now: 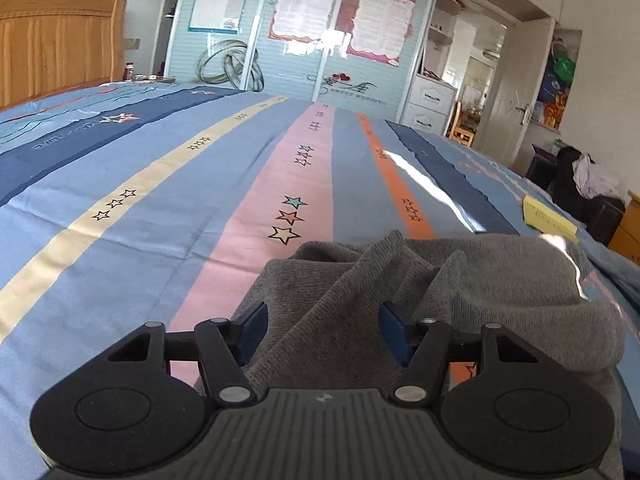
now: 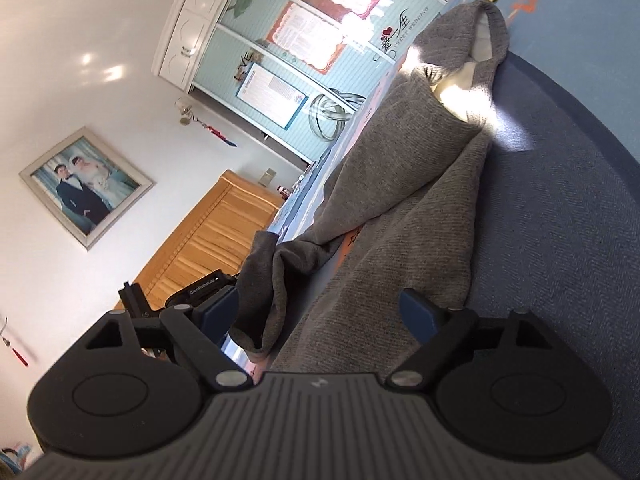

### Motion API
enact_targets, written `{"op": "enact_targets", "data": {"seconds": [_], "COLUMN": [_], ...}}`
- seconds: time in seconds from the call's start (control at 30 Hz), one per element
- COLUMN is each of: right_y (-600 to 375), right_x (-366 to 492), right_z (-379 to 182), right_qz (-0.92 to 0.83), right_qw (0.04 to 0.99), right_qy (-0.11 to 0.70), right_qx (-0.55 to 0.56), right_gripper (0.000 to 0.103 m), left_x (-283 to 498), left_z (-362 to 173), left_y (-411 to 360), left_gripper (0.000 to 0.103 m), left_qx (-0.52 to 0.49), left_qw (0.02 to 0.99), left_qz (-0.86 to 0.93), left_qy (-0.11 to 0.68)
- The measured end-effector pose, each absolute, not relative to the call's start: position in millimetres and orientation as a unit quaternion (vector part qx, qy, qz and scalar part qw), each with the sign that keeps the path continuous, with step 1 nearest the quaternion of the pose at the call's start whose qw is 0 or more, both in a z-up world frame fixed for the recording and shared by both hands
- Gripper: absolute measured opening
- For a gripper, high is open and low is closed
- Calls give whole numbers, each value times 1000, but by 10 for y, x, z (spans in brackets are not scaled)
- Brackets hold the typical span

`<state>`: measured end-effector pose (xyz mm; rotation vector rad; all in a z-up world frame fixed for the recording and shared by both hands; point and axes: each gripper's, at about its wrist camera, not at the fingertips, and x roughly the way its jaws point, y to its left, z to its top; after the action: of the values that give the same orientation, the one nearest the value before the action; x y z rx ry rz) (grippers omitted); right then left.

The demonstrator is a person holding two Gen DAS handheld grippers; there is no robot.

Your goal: Fold clothes

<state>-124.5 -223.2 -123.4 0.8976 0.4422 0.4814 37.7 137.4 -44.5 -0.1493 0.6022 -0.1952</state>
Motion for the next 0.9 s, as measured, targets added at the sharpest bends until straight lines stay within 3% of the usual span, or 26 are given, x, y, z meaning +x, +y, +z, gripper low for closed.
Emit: {"op": "enact_targets", "data": {"seconds": [0.1,0.2,0.4,0.63,0.87,0.9], "right_y": [-2220,-2238,-2269,-2307,-2270,-2275], "right_x": [-1250,-1261,-1269,-1281,-1270,-1269], "right_z": [-1227,-1239,-1270,-1331,-1271,-1244], "right_qz": [230,232,237,238,219,210], "right_qw": [852,851,846,838,838,835], "right_qy": [208,203,193,178,193,198], "right_qx": [421,425,436,457,461,468], "right_gripper": [87,87,87,84,84,87], "left_x": [425,390,122,-254,-400,-454], "left_z": [-500,-491,-201,103,274,331], "left_y": [1399,1418,1559,1931,1770,1712], "left_gripper": [17,5,4,4,13,18], "left_qx": [-73,-70,-87,-93,-56,-55], "left_qw": [941,942,970,973,951,950], "left_qz": [-102,-105,-38,163,289,296], "left_qy": [316,310,224,137,99,82]}}
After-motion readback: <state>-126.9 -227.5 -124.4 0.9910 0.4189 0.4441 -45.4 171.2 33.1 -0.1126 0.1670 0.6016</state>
